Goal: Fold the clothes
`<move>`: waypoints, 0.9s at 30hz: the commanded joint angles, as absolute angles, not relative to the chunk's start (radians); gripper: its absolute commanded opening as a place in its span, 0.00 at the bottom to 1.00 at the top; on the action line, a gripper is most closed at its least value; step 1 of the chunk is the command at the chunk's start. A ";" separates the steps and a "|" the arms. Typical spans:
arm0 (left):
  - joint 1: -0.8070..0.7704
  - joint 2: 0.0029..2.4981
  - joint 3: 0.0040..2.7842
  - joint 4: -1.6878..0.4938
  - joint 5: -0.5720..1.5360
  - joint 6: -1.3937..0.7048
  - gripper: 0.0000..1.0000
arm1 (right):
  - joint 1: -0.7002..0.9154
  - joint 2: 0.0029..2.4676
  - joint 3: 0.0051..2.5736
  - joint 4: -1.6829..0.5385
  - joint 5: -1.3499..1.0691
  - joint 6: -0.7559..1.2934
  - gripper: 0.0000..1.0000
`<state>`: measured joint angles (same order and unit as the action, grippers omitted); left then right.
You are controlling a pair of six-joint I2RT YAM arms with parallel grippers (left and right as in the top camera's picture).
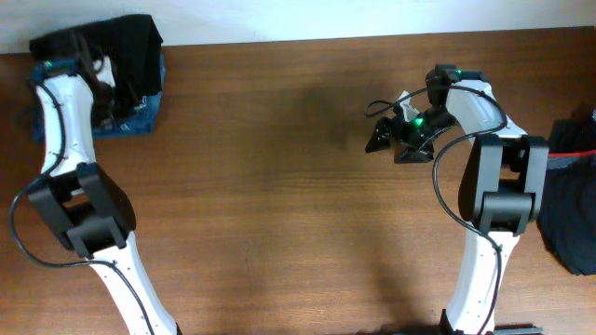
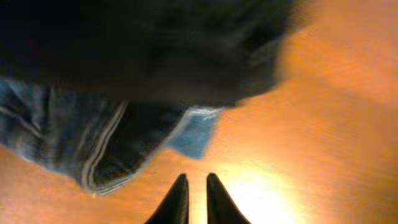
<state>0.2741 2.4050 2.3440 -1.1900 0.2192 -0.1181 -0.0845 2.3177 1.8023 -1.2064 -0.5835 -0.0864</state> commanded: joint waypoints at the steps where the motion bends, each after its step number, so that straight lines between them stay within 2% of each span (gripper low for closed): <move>1: 0.269 2.399 2.489 -1.238 0.392 -0.119 0.49 | -0.086 2.316 1.788 -1.197 -0.515 -0.098 0.99; 2: 0.269 2.399 2.517 -1.248 0.431 -0.119 0.61 | -0.088 2.315 1.792 -1.203 -0.519 -0.090 0.99; 3: 0.269 2.399 2.561 -1.269 0.507 -0.119 0.94 | -0.091 2.315 1.804 -1.220 -0.519 -0.083 0.99; 4: 0.270 2.399 2.579 -1.284 0.547 -0.119 0.99 | -0.093 2.315 1.813 -1.232 -0.519 -0.072 0.99; 7: 0.269 2.397 2.619 -1.320 0.678 -0.103 0.99 | -0.101 2.303 1.861 -1.294 -0.518 -0.070 0.99; 10: 0.268 2.393 2.641 -1.379 0.850 0.086 0.99 | -0.119 2.260 1.945 -1.411 -0.483 -0.070 0.99; 18: 0.268 2.386 2.643 -1.523 0.849 0.272 0.99 | -0.125 2.064 1.966 -1.532 -0.430 -0.065 0.99; 27: 0.208 2.365 2.643 -1.551 0.816 0.287 0.99 | -0.126 1.735 1.966 -1.647 -0.046 0.118 0.99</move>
<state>0.2478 2.4035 2.6183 -1.5482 0.8219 0.2554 -0.1265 1.8519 1.9495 -1.6356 -0.1959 0.0460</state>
